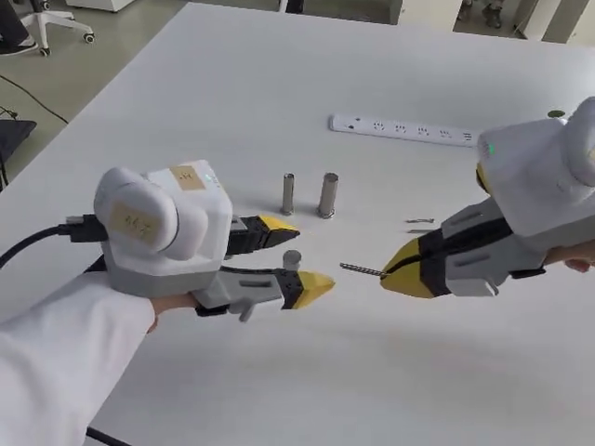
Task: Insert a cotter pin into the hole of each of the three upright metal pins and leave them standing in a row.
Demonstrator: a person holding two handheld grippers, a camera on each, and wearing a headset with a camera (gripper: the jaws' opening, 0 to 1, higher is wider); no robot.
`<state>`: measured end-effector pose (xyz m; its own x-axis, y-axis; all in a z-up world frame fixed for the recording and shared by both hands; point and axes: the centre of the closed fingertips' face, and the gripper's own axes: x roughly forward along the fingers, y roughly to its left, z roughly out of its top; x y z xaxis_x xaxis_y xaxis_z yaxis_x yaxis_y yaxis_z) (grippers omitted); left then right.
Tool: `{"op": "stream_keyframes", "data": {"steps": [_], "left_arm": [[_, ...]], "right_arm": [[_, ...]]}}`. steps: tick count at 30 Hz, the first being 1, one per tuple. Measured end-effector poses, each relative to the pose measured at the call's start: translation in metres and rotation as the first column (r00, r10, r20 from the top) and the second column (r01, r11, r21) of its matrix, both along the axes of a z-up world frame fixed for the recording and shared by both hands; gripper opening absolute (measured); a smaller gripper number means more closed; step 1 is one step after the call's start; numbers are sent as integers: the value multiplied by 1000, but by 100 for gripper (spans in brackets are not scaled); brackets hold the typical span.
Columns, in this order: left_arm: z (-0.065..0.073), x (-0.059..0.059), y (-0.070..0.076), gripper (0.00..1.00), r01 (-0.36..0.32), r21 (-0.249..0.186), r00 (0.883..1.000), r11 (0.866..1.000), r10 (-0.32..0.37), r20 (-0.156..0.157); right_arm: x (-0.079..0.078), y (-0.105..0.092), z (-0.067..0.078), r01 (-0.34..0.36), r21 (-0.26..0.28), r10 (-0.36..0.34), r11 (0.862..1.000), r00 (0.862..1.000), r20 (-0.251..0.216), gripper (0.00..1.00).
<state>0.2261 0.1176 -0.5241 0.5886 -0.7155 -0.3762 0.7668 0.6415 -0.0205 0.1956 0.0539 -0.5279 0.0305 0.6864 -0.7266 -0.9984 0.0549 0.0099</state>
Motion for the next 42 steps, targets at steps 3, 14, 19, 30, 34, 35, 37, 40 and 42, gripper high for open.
{"op": "stream_keyframes", "data": {"steps": [3, 14, 19, 30, 34, 35, 37, 40, 42], "left_arm": [[-9, 5, 9, 39, -34, 9, 999, 999, 34, -19], [-36, 13, 17, 36, -103, -13, 991, 995, 102, -81], [-49, 17, 18, 33, -134, -17, 986, 991, 132, -98], [-67, 21, 20, 26, -148, 12, 982, 989, 148, -115], [-66, 21, 18, 22, -140, -2, 983, 990, 139, -117], [-66, 21, 18, 21, -140, -1, 984, 990, 139, -116], [-67, 20, 16, 18, -130, 1, 985, 992, 129, -117], [-68, 18, 12, 14, -116, 4, 986, 993, 116, -120], [-68, 17, 11, 13, -110, 6, 987, 994, 110, -117]], "right_arm": [[4, 2, -4, 12, -9, -13, 1000, 1000, -6, 0], [17, 13, -20, 6, -59, -7, 998, 1000, -4, 0], [18, 17, -28, -5, -84, 4, 996, 1000, -14, 0], [29, 25, -38, 10, -117, -12, 993, 1000, -10, 0], [29, 26, -39, 11, -125, -13, 992, 1000, -12, 0], [29, 26, -39, 11, -127, -12, 992, 1000, -12, 0], [29, 27, -40, 8, -130, -9, 991, 1000, -10, 0], [27, 29, -39, 3, -132, -4, 991, 1000, -6, 0], [28, 30, -38, 3, -131, -3, 991, 1000, -3, 0]]}}
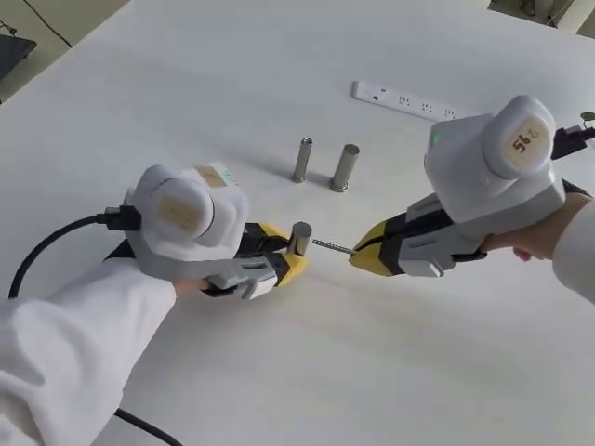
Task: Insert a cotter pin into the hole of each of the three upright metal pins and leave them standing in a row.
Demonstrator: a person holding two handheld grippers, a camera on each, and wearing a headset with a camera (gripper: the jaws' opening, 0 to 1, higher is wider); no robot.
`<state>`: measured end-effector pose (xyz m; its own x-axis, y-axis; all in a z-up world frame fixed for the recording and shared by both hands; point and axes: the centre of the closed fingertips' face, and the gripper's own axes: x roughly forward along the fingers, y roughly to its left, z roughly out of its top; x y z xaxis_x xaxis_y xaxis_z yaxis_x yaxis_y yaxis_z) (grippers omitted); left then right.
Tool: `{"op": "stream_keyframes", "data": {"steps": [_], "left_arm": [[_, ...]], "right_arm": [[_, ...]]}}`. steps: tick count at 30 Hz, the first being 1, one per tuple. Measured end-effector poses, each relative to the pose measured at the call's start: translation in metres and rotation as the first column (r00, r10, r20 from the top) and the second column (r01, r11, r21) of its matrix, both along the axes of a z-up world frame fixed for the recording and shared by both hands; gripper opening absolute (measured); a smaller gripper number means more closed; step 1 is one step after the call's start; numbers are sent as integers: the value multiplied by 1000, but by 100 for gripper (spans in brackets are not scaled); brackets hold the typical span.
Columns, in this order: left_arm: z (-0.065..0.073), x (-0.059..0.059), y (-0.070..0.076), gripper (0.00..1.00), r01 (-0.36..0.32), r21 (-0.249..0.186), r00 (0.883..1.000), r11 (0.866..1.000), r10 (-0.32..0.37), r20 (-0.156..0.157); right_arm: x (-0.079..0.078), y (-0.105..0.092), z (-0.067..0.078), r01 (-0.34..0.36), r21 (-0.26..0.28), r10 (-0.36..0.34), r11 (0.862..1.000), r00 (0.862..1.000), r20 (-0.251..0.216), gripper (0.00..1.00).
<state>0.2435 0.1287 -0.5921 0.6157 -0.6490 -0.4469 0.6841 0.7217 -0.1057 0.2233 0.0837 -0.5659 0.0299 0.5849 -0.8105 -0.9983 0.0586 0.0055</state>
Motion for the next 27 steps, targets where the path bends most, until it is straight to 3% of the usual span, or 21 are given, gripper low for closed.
{"op": "stream_keyframes", "data": {"steps": [13, 27], "left_arm": [[0, -1, 0, 11, 32, 23, 999, 999, -33, 15], [-1, 2, 0, 11, 30, 20, 1000, 999, -30, -1]], "right_arm": [[2, 9, 5, -30, -6, 30, 1000, 999, 23, 0], [5, 14, 3, -27, -13, 27, 1000, 999, 19, 0]]}}
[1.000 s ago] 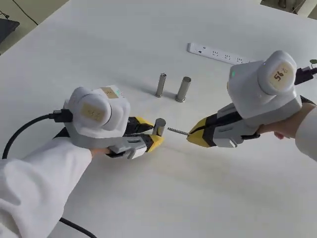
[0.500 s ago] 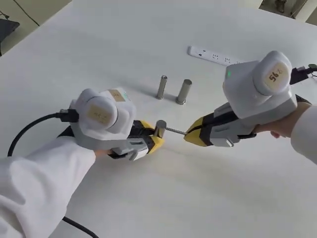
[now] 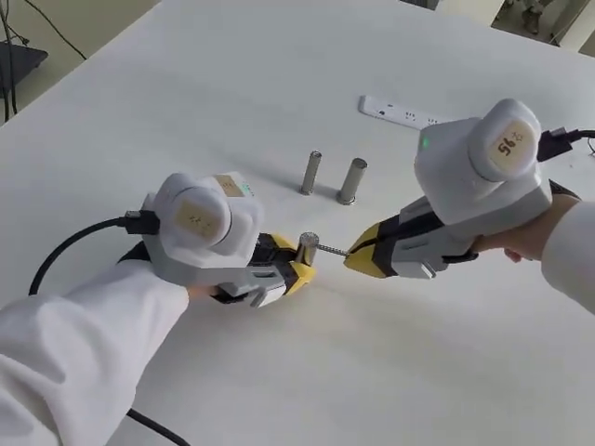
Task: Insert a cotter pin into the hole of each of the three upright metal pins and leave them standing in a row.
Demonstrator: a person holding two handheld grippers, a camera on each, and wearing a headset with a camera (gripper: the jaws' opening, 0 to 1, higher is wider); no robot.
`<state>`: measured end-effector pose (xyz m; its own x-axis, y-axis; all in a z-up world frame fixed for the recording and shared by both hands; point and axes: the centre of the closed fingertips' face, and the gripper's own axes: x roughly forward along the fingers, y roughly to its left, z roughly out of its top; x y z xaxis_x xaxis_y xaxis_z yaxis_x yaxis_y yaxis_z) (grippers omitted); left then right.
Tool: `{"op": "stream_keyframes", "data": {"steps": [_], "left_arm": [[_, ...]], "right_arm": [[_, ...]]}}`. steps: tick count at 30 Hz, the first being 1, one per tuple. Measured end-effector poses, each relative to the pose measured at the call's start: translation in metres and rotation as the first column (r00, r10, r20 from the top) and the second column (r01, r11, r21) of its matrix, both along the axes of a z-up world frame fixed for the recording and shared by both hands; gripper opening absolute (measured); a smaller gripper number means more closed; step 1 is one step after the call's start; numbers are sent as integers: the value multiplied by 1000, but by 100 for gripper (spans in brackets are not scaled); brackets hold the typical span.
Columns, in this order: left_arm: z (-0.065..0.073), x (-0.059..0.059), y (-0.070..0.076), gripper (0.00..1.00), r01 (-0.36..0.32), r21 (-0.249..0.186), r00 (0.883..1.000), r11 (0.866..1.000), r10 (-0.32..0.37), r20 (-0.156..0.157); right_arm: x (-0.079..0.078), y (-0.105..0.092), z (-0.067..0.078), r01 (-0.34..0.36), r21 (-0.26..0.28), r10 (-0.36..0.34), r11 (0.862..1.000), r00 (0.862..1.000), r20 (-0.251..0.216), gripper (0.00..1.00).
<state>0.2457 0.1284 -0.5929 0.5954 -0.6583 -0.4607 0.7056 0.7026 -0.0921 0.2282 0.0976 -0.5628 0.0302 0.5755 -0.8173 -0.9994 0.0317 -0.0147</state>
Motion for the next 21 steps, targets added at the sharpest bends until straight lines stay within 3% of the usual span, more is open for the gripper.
{"op": "stream_keyframes", "data": {"steps": [7, 21], "left_arm": [[0, -1, -2, 11, 12, 12, 1000, 1000, -12, -6], [-2, 0, -4, 11, 35, 32, 999, 999, -35, 0]], "right_arm": [[3, 5, -16, 20, 1, -20, 1000, 1000, -16, 0], [4, 30, -18, 28, 15, -27, 1000, 999, -40, 0]]}}
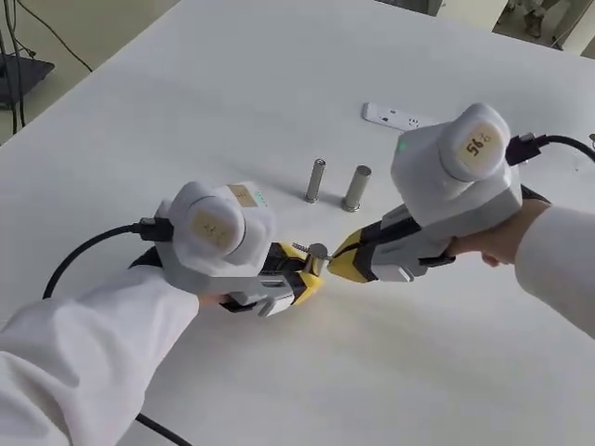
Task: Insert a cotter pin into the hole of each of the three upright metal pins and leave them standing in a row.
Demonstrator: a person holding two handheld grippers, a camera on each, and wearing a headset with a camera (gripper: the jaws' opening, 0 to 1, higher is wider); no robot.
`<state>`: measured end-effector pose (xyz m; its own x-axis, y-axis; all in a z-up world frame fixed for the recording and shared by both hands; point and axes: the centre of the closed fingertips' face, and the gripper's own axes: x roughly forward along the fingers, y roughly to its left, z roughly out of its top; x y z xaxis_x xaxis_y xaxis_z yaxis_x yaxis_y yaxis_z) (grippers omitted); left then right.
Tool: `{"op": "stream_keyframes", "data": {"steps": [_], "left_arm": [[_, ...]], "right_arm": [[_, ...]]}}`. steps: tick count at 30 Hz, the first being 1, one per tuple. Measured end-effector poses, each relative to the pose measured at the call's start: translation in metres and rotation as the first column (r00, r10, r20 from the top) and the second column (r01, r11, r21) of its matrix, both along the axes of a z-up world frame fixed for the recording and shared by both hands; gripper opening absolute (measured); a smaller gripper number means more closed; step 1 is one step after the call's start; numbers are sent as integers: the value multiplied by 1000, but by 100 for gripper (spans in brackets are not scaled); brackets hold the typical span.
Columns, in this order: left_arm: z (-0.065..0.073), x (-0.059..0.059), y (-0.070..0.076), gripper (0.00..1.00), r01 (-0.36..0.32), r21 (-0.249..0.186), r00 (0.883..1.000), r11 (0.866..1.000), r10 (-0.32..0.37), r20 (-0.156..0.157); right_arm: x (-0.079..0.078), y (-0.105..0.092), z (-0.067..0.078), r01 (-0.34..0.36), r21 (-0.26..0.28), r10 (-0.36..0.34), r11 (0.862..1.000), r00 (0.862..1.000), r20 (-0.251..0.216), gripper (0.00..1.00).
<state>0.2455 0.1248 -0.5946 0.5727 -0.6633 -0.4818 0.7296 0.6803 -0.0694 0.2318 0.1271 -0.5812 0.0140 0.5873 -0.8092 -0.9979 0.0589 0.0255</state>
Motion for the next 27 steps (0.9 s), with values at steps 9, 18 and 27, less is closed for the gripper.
{"op": "stream_keyframes", "data": {"steps": [9, 18, 27], "left_arm": [[-1, 0, 0, 11, 3, -12, 1000, 1000, -3, -7], [0, 0, -1, 12, -3, -27, 1000, 1000, 2, -20], [1, -2, -2, 12, -5, -24, 1000, 1000, 4, -25]], "right_arm": [[-1, 5, 7, -38, 8, 38, 999, 999, 38, 0], [-7, 6, 19, -66, 35, 64, 997, 996, 67, 15], [-3, -5, 24, -31, 49, 28, 998, 998, 64, 1]]}}
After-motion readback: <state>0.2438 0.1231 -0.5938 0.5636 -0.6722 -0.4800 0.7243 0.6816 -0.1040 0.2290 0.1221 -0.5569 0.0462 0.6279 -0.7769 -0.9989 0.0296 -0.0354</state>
